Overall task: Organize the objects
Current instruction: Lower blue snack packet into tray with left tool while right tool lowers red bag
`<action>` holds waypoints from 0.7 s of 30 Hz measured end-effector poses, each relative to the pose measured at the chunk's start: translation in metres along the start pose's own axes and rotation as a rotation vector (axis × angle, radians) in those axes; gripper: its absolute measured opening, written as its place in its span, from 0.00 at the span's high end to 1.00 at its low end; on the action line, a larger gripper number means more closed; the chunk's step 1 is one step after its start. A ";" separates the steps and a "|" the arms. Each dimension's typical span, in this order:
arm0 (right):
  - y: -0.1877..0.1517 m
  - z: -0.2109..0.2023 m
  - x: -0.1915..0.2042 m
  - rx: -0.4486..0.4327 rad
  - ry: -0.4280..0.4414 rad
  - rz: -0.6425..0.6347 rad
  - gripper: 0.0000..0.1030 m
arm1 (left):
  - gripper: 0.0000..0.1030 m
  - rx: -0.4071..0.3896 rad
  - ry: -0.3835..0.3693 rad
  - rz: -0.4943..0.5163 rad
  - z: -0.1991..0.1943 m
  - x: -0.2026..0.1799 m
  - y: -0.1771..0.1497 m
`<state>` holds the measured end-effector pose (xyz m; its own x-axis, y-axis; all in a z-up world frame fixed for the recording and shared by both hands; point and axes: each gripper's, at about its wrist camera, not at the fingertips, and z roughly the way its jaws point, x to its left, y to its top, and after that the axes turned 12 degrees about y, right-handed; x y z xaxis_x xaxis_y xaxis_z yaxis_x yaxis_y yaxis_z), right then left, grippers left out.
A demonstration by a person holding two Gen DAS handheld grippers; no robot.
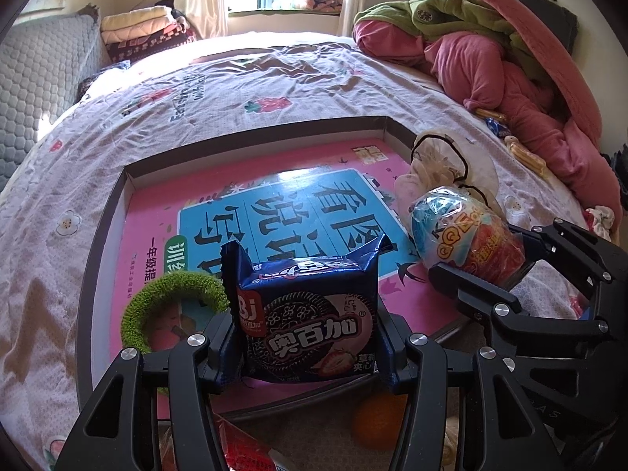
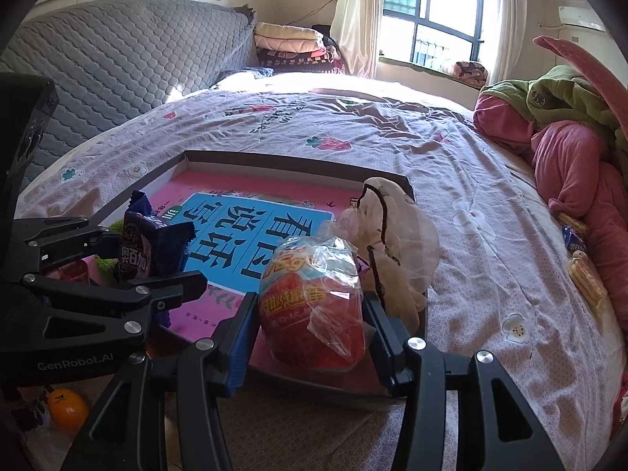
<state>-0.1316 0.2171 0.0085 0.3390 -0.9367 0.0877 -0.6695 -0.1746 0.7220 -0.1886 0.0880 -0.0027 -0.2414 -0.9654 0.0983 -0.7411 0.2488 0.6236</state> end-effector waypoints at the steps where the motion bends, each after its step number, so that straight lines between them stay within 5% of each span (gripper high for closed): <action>1: 0.000 0.000 0.000 0.001 0.003 -0.001 0.49 | 0.45 0.000 0.001 0.001 0.000 0.000 0.000; 21: -0.001 -0.001 0.001 0.004 0.020 -0.007 0.49 | 0.41 0.090 -0.004 -0.071 0.000 0.020 0.007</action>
<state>-0.1301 0.2171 0.0091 0.3569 -0.9291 0.0966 -0.6694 -0.1823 0.7202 -0.1984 0.0701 0.0038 -0.1887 -0.9806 0.0536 -0.8094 0.1862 0.5569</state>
